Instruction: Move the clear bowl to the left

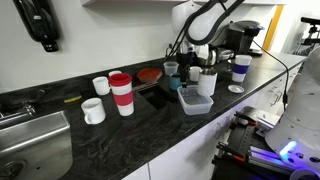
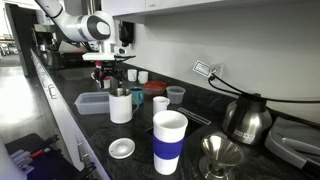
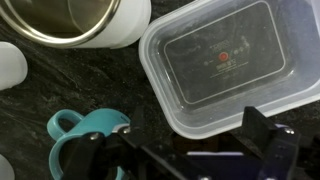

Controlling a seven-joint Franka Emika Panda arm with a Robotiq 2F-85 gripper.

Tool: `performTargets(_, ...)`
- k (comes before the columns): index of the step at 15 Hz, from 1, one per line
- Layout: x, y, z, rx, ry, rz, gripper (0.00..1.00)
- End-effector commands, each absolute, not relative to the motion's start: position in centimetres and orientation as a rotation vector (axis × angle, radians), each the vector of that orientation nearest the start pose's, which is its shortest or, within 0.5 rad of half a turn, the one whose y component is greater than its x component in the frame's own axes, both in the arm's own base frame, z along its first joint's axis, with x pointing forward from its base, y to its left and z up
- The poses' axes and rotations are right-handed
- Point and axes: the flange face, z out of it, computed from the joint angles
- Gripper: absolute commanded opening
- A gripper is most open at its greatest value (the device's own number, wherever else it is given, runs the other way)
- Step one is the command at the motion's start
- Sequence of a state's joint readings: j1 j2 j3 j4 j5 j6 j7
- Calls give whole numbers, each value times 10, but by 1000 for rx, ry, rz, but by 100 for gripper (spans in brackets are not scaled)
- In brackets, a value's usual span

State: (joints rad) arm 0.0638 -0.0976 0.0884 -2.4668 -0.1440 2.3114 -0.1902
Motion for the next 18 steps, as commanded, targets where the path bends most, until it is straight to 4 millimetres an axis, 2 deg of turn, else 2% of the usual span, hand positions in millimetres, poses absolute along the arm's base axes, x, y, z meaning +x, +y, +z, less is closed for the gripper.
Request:
performTargets(1, 456, 67, 327, -3172, -713, 100, 100)
performTargets(3, 455, 70, 327, -3199, -785, 45, 100)
performTargets(7, 464, 67, 314, -3242, -912, -3, 100)
performTargets(14, 463, 65, 260, -3198, -939, 115, 100)
performTargets(15, 465, 65, 256, -3191, -942, 107, 95)
performTargets(16, 467, 65, 254, -3190, -942, 97, 74)
performTargets(18, 470, 64, 255, -3188, -927, 75, 69)
